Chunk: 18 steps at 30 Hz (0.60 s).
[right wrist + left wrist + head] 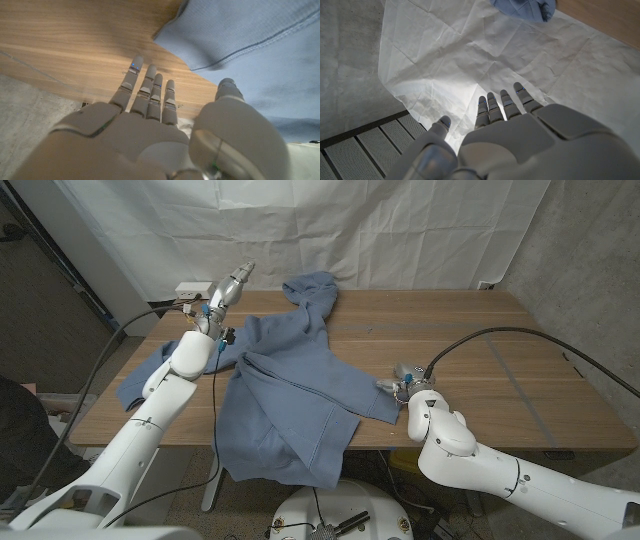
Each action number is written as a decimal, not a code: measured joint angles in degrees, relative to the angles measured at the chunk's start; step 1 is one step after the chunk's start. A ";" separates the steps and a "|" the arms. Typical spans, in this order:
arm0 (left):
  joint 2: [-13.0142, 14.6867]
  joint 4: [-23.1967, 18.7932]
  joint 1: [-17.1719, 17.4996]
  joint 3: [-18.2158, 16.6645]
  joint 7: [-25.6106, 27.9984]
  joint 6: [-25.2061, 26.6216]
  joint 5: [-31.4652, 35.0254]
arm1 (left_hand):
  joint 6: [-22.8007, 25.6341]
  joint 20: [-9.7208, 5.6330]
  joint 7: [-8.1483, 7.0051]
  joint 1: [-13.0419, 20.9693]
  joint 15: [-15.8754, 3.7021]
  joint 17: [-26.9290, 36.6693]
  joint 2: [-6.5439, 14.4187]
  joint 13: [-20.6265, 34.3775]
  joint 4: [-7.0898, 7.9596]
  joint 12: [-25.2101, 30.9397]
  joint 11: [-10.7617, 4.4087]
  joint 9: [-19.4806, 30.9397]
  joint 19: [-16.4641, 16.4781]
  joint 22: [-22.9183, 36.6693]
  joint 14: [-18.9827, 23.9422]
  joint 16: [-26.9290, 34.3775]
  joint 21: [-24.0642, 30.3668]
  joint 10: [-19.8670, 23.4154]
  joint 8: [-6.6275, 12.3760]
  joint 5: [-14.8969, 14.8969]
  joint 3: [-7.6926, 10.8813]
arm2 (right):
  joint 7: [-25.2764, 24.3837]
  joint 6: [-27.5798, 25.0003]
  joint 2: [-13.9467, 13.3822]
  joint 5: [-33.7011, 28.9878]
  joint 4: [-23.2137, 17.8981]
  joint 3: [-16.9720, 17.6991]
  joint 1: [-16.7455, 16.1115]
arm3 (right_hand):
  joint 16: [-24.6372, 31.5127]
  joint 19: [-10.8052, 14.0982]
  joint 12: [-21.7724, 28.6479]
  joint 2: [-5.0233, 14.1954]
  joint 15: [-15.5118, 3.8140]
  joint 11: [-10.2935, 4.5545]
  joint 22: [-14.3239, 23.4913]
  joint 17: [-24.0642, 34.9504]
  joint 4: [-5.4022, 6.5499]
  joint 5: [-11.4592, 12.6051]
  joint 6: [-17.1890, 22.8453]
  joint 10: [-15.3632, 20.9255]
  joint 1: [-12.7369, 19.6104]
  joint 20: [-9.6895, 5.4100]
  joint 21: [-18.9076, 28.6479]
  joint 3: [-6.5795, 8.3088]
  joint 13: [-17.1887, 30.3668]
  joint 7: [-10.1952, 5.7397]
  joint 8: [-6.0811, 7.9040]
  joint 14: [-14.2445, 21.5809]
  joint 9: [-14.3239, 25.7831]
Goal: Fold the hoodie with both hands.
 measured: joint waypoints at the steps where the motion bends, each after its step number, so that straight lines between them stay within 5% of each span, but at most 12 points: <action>1: 0.02 -0.02 0.00 0.04 0.00 0.00 0.00 | 0.00 0.00 0.00 0.00 0.00 0.00 0.00 0.00 0.00 0.00 0.00 0.00 0.00 0.00 0.00 0.00 0.00 0.00 0.00 0.00 0.00 | 0.20 -0.82 -0.14 -0.26 -0.22 -0.51 0.21 | 0.22 -0.03 0.00 0.00 0.00 0.00 0.15 0.11 -0.24 0.01 0.51 0.00 0.00 -0.02 -0.08 0.09 0.11 -0.09 0.10 0.00 0.17; 11: 0.21 -1.07 0.41 0.04 0.15 0.01 0.17 | 0.00 0.00 0.00 0.00 0.00 0.00 0.00 0.00 0.00 0.00 0.00 0.00 0.00 0.00 0.00 0.00 0.00 0.00 0.00 0.00 0.00 | 3.10 -3.99 -0.36 -4.43 -0.83 -4.00 1.22 | 3.07 -0.21 1.57 -1.18 -0.32 -0.39 0.26 2.47 -1.83 1.78 6.79 0.17 1.18 -0.21 -1.63 -0.54 1.87 -1.49 3.26 0.32 1.05; 18: 0.39 -2.24 1.05 -0.23 0.40 0.52 0.40 | 0.00 -0.24 0.00 0.00 0.00 0.00 0.00 0.00 0.00 0.00 0.00 0.00 0.18 0.00 0.00 0.00 0.00 0.00 0.00 0.00 0.00 | 3.33 -4.76 -0.38 -7.02 -0.36 -7.12 2.19 | 7.87 1.31 4.66 -2.00 -2.01 -2.61 0.48 6.26 -4.29 4.75 13.17 3.26 6.30 -0.88 -2.85 -0.92 4.48 -2.99 6.44 2.43 1.95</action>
